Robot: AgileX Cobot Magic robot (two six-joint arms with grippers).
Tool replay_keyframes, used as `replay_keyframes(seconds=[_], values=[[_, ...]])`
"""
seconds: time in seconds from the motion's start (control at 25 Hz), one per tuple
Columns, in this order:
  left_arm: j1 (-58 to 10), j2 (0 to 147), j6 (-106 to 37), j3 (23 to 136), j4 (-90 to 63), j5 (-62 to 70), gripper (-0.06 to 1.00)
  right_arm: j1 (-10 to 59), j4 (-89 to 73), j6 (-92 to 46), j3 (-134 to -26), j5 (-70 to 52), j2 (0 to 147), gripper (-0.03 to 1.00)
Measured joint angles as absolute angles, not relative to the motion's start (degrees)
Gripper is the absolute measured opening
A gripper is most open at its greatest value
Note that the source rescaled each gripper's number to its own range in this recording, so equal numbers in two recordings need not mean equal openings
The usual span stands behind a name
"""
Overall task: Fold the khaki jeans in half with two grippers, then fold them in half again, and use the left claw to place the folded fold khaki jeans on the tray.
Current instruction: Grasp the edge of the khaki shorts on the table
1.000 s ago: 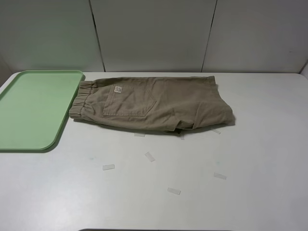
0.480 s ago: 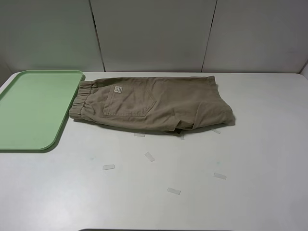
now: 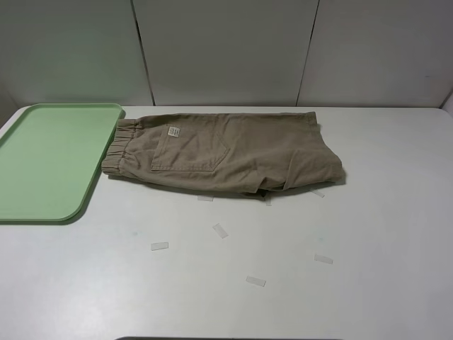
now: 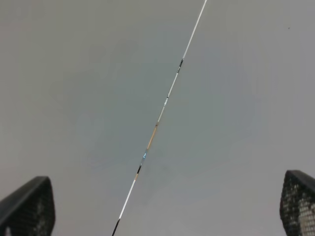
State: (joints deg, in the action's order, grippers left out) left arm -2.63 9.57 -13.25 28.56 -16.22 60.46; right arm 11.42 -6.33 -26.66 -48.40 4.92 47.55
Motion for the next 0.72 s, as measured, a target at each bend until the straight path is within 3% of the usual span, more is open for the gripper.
replay_keyframes(seconds=[0.72], values=[[-5.4,-0.4,-13.2,28.4,-16.2,61.2,0.93,11.4,-6.3,-26.7,-48.4,3.0,47.6,1.00]])
